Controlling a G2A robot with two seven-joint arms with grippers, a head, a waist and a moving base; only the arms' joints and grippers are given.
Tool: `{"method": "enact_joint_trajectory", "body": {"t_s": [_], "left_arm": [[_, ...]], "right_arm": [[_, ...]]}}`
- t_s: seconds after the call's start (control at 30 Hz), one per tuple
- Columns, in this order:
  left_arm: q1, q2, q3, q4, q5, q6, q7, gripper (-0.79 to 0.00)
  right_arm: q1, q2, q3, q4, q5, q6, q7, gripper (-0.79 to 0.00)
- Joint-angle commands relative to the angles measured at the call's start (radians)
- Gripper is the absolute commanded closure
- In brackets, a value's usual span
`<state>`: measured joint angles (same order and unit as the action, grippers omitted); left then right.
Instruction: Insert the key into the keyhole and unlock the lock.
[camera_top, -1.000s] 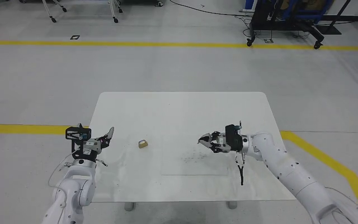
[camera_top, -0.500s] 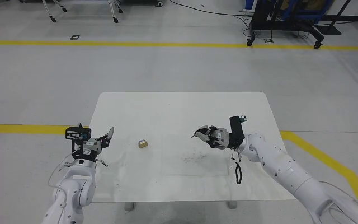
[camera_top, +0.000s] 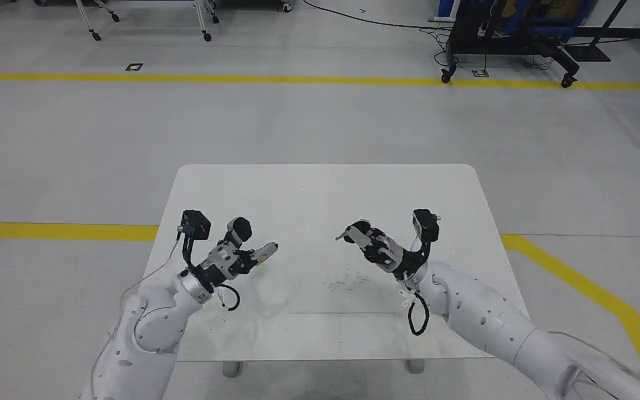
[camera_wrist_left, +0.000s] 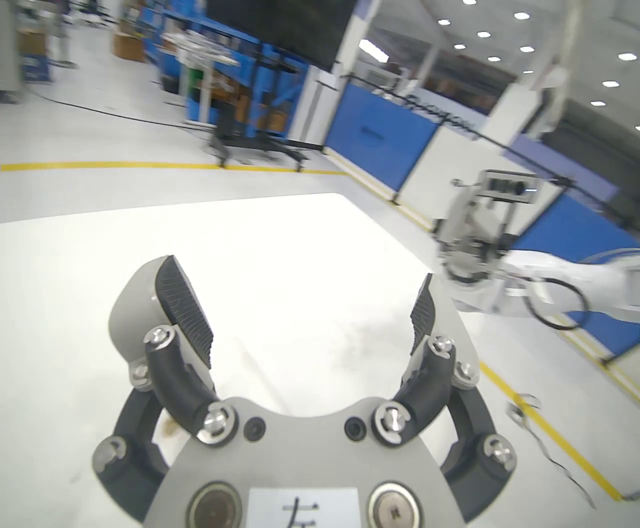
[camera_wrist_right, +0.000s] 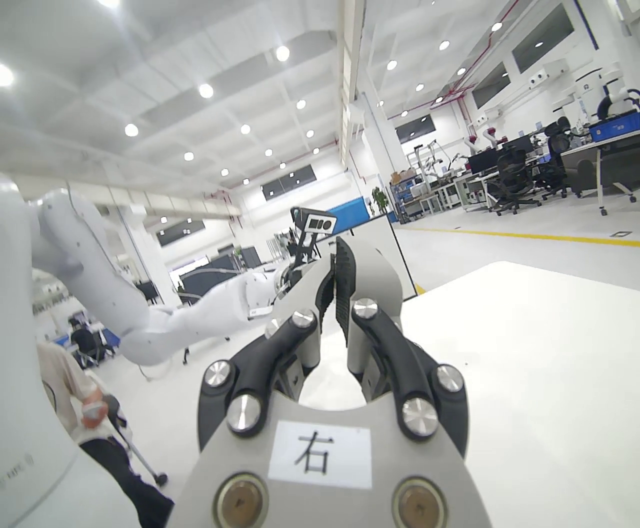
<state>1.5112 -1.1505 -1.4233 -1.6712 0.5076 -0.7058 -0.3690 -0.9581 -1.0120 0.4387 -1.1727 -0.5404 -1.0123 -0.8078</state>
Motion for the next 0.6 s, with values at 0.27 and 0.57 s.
{"method": "enact_joint_trajectory", "body": {"t_s": [0.27,0.57], "left_arm": [[-0.162,-0.006,0.110,0.114,-0.313,0.036,-0.217,-0.785],[-0.190,-0.010,0.153,0.169,-0.438,-0.028,-0.241,-0.785]], "right_arm": [[0.031,-0.002,-0.073,0.035,0.142,0.000,0.000,0.000],[0.020,-0.005,-0.069,0.024,0.181,0.002,0.021,0.000]]}}
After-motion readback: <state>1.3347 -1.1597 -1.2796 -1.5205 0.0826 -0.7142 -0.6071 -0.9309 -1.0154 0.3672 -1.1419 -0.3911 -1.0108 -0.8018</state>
